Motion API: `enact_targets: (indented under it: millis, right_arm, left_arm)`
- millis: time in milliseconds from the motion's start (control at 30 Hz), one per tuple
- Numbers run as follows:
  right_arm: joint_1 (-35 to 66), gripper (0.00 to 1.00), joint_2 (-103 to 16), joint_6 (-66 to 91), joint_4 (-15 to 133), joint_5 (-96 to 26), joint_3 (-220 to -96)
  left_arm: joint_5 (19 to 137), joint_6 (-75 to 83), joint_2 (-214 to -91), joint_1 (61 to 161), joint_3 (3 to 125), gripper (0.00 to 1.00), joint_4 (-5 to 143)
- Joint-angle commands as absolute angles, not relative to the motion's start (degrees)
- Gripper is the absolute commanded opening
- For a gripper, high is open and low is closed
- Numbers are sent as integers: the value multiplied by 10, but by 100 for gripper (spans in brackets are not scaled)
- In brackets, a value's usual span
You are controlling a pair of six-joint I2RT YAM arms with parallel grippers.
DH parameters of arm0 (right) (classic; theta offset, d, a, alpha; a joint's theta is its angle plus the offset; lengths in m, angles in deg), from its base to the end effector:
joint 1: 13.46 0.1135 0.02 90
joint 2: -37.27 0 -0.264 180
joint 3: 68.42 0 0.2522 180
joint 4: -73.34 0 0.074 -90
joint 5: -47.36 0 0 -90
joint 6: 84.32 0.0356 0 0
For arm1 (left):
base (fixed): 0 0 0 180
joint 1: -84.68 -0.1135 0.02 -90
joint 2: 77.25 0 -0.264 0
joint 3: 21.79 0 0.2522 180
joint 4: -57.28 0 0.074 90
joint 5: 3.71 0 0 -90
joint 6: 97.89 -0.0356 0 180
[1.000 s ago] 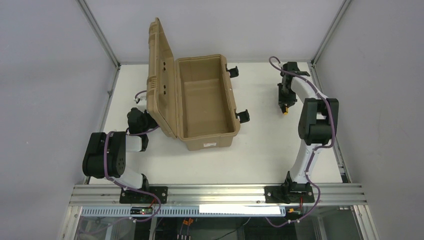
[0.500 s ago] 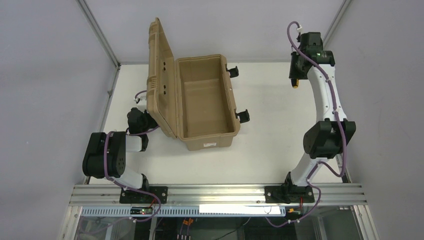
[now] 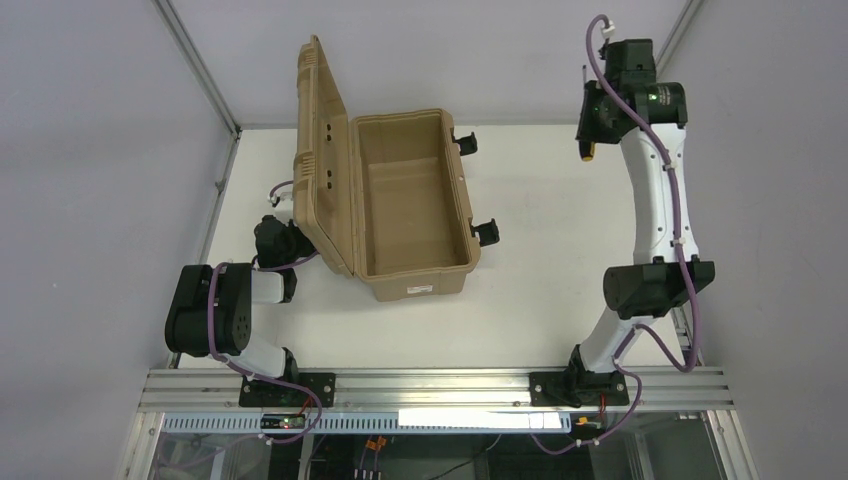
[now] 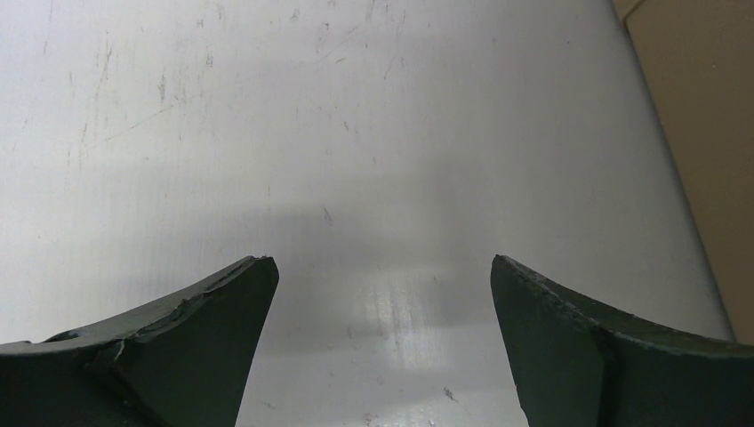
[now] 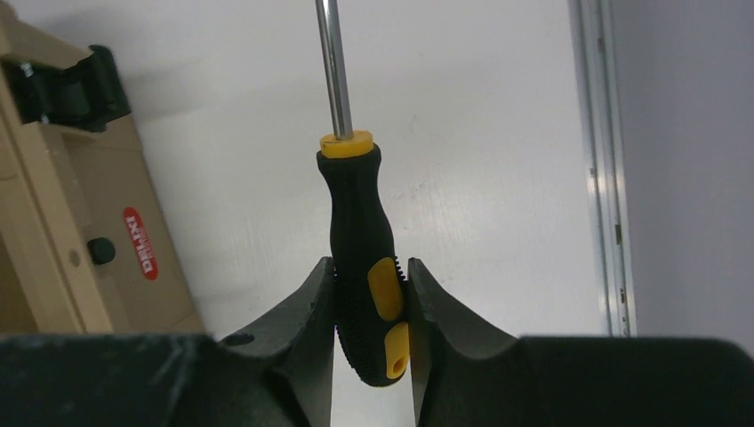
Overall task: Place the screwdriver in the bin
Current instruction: Place the screwdriver in the bin.
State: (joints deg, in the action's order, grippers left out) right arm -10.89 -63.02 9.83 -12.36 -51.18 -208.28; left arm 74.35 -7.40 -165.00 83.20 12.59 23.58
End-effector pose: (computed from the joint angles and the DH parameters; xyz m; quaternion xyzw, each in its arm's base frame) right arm 0.3371 0.0098 0.4552 0.0406 0.9246 -0.0471 0.3759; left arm 0.2627 -0.0006 0.1383 0.0459 0.8140 -0.0801 0.5735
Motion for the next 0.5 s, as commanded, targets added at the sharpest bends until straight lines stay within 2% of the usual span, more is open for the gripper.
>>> enact_targets:
  millis: [0, 467]
  right_arm:
    - [-41, 0, -606, 154, -138, -531, -2110]
    - [164, 0, -678, 268, -147, -582, -2191]
  left_arm:
    - [743, -81, -1636, 838, 128, 99, 224]
    - [743, -81, -1636, 838, 127, 99, 224]
